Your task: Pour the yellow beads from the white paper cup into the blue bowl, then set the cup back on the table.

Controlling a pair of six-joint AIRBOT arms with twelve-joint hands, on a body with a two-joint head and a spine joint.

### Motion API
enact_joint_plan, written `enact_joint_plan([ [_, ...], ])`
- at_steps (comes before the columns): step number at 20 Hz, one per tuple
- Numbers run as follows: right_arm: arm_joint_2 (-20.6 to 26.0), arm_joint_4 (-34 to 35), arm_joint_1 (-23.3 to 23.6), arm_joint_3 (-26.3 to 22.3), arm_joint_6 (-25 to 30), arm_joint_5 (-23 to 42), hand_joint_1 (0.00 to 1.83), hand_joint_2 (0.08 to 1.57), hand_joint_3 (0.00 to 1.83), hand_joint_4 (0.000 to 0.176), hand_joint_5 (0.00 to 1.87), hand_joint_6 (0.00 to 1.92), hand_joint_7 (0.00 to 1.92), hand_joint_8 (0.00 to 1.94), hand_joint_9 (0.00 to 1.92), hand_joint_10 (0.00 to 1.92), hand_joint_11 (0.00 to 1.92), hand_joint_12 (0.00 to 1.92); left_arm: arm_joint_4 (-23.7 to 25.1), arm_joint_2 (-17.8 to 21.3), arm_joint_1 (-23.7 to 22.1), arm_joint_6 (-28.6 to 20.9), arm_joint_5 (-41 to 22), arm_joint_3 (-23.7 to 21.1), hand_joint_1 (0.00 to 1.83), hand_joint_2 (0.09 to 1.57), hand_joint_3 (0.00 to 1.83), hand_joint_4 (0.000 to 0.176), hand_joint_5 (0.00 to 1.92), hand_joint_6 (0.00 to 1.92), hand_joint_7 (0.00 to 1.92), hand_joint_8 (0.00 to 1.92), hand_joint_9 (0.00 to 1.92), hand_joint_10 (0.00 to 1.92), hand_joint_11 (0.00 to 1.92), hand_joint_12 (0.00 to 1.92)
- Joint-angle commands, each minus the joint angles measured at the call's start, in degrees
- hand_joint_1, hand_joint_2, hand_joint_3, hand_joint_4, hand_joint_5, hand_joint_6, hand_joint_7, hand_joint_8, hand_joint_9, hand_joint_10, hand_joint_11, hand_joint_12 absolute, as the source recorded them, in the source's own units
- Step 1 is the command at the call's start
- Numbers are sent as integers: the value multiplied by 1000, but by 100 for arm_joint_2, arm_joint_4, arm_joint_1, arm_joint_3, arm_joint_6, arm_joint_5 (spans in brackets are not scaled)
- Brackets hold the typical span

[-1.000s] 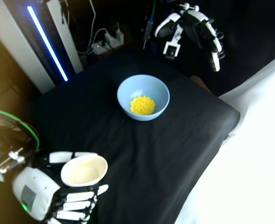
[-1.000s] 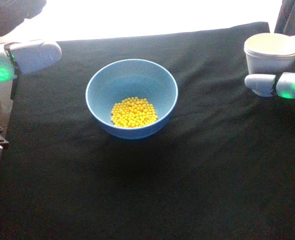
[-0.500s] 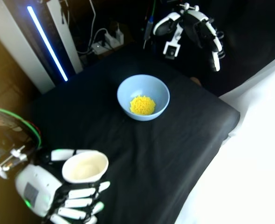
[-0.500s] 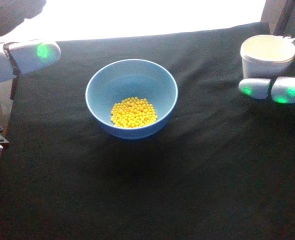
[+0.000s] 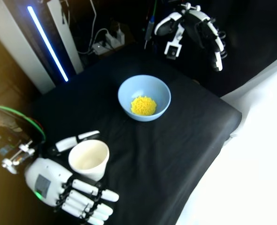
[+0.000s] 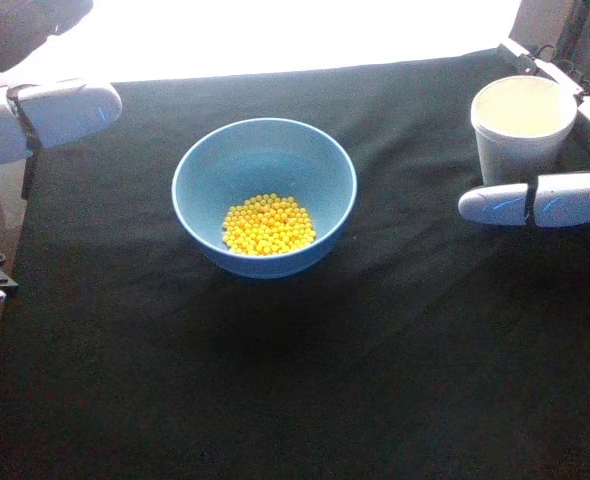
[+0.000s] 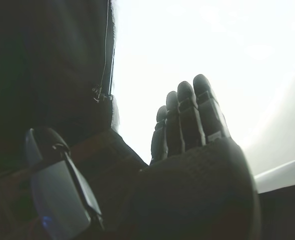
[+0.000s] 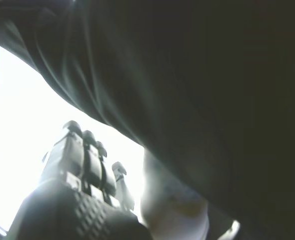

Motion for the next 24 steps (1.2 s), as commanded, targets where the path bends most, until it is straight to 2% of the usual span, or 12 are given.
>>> enact_joint_plan([
  [1, 69, 8, 30, -13, 74, 763, 804, 539, 0, 176, 0, 0, 0, 0, 0, 0, 0, 0, -102, -46, -28, -73, -686, 21, 613, 707, 0, 0, 212, 4, 353, 9, 371, 9, 284, 77],
  [6, 304, -50, 30, -156, 73, 824, 794, 493, 0, 176, 0, 0, 4, 1, 0, 0, 0, 0, -115, -45, -26, -76, -698, 21, 607, 716, 2, 0, 207, 0, 362, 5, 389, 9, 308, 71],
  [11, 534, -83, 29, -238, 71, 805, 642, 520, 0, 176, 0, 0, 13, 5, 0, 0, 0, 0, -111, -49, -15, -142, -633, 64, 627, 693, 0, 0, 182, 0, 366, 4, 382, 4, 288, 58],
  [16, 808, -187, 27, -471, -113, 755, 695, 483, 0, 176, 0, 0, 0, 0, 0, 0, 14, 7, -118, -49, 10, -139, -652, 64, 621, 688, 0, 0, 179, 1, 366, 1, 380, 0, 329, 73],
  [19, 967, -248, 25, -621, -186, 762, 651, 491, 0, 176, 0, 0, 0, 0, 0, 0, 0, 0, -260, 7, 131, -148, -718, 54, 634, 683, 0, 0, 183, 2, 359, 0, 369, 0, 330, 71],
  [20, 1006, -248, 25, -636, -202, 759, 609, 507, 0, 176, 0, 0, 0, 0, 0, 0, 15, 7, -326, 41, 184, -148, -750, 38, 682, 677, 0, 22, 200, 8, 357, 0, 368, 0, 323, 67],
  [21, 1090, -248, 25, -692, -202, 765, 635, 519, 4, 176, 0, 0, 0, 0, 0, 0, 2, 1, -413, 127, 246, -148, -823, -10, 695, 679, 0, 12, 195, 4, 341, 0, 351, 0, 308, 59],
  [22, 1248, -248, 25, -852, -242, 912, 673, 542, 15, 176, 0, 0, 0, 0, 0, 0, 0, 0, -524, 230, 354, -147, -990, -90, 674, 676, 0, 43, 216, 11, 368, 11, 377, 11, 316, 60],
  [23, 1396, -248, 25, -1019, -350, 1049, 618, 573, 28, 176, 0, 0, 0, 0, 0, 0, 0, 0, -607, 324, 431, -144, -1162, -168, 655, 685, 1, 63, 226, 14, 387, 18, 391, 16, 308, 56],
  [24, 1523, -246, 25, -1169, -444, 1186, 660, 569, 23, 176, 0, 0, 0, 0, 0, 0, 0, 0, -663, 410, 500, -141, -1322, -242, 629, 706, 9, 64, 223, 10, 382, 12, 391, 13, 306, 55],
])
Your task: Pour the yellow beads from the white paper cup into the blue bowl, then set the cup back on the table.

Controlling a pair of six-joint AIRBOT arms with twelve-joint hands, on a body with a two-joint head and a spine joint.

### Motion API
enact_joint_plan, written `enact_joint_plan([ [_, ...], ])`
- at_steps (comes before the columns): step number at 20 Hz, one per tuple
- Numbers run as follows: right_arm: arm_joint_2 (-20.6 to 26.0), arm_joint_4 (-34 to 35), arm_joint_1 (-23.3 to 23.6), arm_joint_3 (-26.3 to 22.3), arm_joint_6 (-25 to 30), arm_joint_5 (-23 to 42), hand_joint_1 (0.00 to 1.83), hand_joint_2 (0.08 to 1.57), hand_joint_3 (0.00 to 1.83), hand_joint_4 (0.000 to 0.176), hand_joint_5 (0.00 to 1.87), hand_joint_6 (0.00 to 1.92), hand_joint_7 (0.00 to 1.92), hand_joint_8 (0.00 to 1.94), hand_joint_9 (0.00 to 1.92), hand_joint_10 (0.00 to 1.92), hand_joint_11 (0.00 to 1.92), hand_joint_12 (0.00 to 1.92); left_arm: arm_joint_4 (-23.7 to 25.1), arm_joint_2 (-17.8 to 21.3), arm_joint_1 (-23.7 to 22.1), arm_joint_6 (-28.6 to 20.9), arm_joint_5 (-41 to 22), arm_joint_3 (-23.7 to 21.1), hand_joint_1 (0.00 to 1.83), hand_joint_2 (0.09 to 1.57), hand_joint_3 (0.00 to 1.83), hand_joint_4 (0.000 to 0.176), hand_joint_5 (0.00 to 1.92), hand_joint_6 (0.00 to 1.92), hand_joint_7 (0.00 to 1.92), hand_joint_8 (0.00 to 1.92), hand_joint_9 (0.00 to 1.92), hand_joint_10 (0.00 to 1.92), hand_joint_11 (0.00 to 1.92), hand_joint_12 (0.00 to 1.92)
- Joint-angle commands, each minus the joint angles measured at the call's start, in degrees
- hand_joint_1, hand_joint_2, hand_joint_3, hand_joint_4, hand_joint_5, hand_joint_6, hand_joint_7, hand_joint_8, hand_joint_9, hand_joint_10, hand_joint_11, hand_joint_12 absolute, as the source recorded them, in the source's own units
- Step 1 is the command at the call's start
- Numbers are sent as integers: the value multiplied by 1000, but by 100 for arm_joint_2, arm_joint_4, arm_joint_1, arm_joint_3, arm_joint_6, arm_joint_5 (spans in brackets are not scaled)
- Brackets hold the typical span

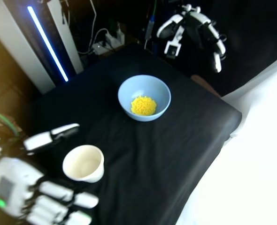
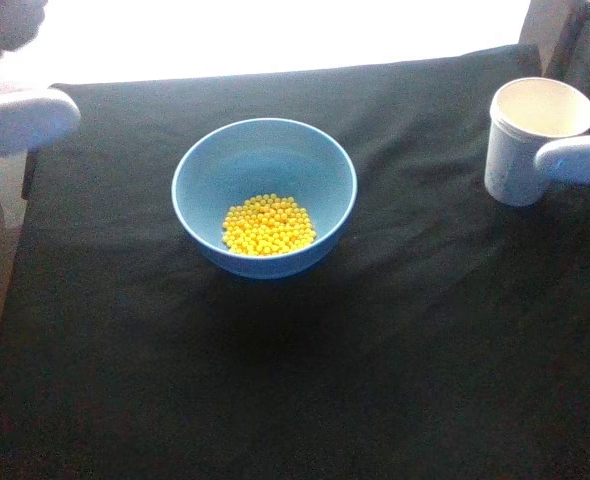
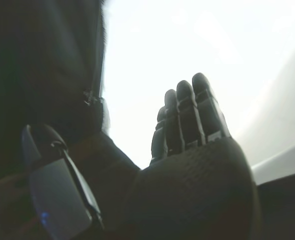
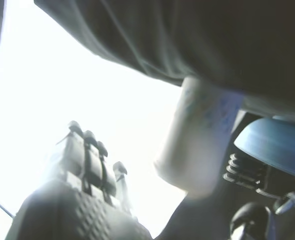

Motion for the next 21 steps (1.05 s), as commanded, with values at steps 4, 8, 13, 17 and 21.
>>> enact_joint_plan([
  [4, 407, 35, 25, -502, -284, 1621, 649, 531, 5, 176, 0, 0, 0, 0, 0, 0, 0, 0, -540, 502, 576, 192, -2133, -484, 647, 677, 0, 37, 245, 9, 407, 12, 430, 19, 398, 97],
  [8, 609, 91, -229, -815, -375, 2468, 707, 519, 0, 176, 0, 0, 0, 0, 0, 0, 0, 0, -466, 781, 661, 605, -2318, -789, 648, 706, 4, 103, 216, 0, 379, 4, 389, 6, 321, 59],
  [13, 947, 733, -1054, -1351, -401, 4092, 695, 591, 24, 176, 0, 0, 52, 18, 0, 0, 0, 0, 250, 699, -276, 830, -2318, -728, 679, 765, 22, 39, 108, 3, 240, 0, 274, 0, 253, 23],
  [17, 978, 854, -1095, -1458, -401, 4311, 496, 680, 49, 176, 0, 0, 3, 0, 0, 0, 0, 0, 380, 457, -889, 916, -2318, -568, 599, 812, 8, 44, 85, 0, 316, 0, 348, 0, 304, 82],
  [21, 947, 882, -1092, -1450, -403, 4313, 464, 720, 12, 176, 0, 0, 34, 13, 0, 0, 0, 0, 439, 94, -1215, 886, -2318, -375, 572, 861, 13, 49, 67, 0, 261, 0, 265, 0, 203, 46],
])
